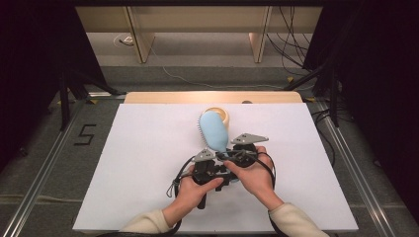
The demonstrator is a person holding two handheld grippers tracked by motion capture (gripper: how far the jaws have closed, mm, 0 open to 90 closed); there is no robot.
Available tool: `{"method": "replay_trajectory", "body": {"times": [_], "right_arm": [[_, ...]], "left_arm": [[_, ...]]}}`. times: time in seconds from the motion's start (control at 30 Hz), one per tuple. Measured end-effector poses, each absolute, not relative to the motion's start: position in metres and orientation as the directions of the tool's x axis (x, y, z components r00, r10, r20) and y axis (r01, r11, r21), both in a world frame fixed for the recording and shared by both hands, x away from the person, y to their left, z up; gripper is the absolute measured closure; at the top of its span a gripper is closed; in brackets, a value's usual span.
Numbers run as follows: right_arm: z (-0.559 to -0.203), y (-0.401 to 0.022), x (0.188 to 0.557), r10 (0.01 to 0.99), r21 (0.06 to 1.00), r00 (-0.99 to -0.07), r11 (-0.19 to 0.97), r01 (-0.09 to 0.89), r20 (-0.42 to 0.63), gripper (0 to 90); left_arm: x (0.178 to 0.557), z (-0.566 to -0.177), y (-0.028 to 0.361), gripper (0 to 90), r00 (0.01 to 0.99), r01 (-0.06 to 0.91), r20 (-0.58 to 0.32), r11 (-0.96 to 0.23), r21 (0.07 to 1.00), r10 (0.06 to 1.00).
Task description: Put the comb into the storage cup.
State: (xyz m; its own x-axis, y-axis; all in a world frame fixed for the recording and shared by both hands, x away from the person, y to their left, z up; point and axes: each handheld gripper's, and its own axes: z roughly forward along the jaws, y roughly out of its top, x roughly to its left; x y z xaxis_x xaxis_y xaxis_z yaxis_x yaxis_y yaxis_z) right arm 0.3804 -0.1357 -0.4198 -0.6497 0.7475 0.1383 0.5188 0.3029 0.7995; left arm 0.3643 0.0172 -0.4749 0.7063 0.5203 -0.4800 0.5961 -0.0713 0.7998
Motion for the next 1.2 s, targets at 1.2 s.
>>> {"method": "replay_trajectory", "body": {"times": [1.2], "right_arm": [[-0.424, -0.136, 0.384, 0.737, 0.779, -0.650, 0.290, 0.555, 0.188, 68.4]], "left_arm": [[0.371, -0.482, 0.029, 65.3, 0.559, 0.760, -0.685, 0.043, 0.649, 0.468]]}}
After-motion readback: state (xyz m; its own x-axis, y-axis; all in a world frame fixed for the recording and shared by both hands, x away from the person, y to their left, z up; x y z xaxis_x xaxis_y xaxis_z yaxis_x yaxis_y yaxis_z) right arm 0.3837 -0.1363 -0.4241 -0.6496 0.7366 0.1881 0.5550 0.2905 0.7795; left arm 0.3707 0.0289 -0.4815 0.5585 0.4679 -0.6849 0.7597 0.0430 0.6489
